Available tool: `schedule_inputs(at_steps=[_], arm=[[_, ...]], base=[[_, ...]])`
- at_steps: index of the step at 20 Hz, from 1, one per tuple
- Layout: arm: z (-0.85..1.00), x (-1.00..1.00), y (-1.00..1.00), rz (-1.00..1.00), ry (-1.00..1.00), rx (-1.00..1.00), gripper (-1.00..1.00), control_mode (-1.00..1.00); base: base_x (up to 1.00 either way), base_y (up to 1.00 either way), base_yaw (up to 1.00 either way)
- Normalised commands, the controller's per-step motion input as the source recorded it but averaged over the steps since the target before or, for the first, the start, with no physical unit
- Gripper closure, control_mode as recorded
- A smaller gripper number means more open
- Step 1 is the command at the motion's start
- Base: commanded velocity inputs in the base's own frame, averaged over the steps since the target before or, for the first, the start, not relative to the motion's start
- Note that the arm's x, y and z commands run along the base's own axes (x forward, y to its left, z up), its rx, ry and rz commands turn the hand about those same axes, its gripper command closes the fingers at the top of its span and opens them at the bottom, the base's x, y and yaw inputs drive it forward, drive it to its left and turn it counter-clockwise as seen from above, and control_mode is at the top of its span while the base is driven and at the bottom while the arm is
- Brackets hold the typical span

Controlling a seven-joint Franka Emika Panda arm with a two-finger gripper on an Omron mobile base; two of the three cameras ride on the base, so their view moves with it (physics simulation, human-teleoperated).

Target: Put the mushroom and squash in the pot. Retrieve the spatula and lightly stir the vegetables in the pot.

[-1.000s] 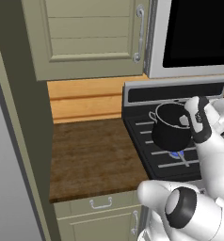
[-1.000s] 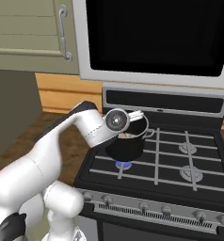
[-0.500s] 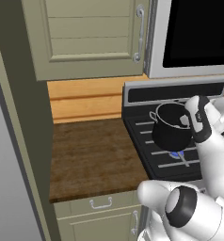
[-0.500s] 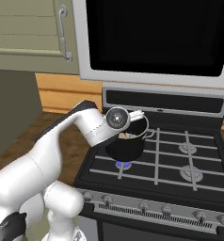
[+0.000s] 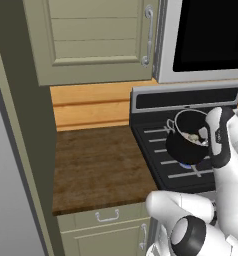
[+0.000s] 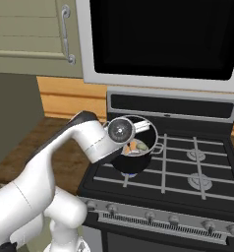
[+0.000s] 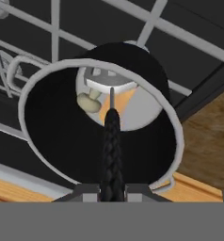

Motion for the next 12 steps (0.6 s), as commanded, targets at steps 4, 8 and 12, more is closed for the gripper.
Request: schedule_inputs(at_steps=[4, 8, 12], arm=[[0.23, -0.13, -0.01, 0.00, 0.01, 0.00, 1.00, -1.00], [0.34, -0.06, 0.00, 0.00, 0.00, 0.00, 1.00, -1.00], [0.20, 0.00, 0.00, 0.00, 0.00, 0.00, 1.00, -1.00]], base=[[0.00, 0.00, 0.00], [0.00, 0.00, 0.00], [0.00, 0.00, 0.00]])
